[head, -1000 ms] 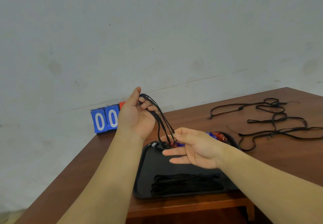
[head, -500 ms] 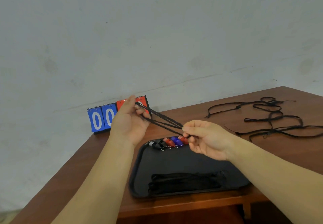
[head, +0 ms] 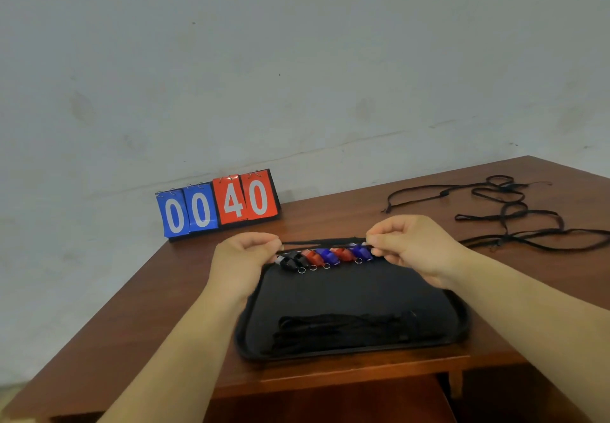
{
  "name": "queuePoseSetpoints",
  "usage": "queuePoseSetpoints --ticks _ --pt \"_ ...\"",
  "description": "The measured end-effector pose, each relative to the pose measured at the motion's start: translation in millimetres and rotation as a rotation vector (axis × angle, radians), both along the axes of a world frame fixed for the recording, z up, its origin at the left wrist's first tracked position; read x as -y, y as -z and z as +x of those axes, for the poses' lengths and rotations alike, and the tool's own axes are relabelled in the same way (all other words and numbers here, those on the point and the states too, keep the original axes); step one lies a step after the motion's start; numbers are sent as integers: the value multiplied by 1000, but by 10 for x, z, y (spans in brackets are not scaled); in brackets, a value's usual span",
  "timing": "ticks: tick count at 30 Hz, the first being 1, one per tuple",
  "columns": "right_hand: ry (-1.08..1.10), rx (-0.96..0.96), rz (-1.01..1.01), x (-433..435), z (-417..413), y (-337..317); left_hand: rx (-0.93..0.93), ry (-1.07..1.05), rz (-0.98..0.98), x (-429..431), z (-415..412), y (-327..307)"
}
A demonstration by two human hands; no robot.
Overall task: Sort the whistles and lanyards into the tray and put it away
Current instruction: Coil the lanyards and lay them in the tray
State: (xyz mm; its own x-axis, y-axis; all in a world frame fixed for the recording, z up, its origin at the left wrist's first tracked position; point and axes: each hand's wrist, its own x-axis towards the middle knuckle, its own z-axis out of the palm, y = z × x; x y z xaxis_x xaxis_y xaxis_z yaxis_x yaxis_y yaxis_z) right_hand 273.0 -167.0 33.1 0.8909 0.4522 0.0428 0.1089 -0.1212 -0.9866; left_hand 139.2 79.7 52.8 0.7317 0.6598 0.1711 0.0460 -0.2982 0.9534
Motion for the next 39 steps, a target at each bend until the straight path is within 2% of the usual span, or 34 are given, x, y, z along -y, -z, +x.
queuePoseSetpoints --ticks 2,5,12,22,30,39 --pt "-8 69 -111 16 13 47 -94 5 119 -13 -28 73" --pt "-52 183 -321 48 32 109 -203 48 197 -21 -49 211" --pt "-179 355 -636 20 85 226 -335 122 381 -106 -32 483" --pt "-285 375 -770 -71 91 292 -591 247 634 -147 68 510" --pt "-379 384 -748 -38 94 284 -662 338 716 -187 61 475" --pt "-543 420 -902 -73 -16 108 -757 416 784 -129 -25 347"
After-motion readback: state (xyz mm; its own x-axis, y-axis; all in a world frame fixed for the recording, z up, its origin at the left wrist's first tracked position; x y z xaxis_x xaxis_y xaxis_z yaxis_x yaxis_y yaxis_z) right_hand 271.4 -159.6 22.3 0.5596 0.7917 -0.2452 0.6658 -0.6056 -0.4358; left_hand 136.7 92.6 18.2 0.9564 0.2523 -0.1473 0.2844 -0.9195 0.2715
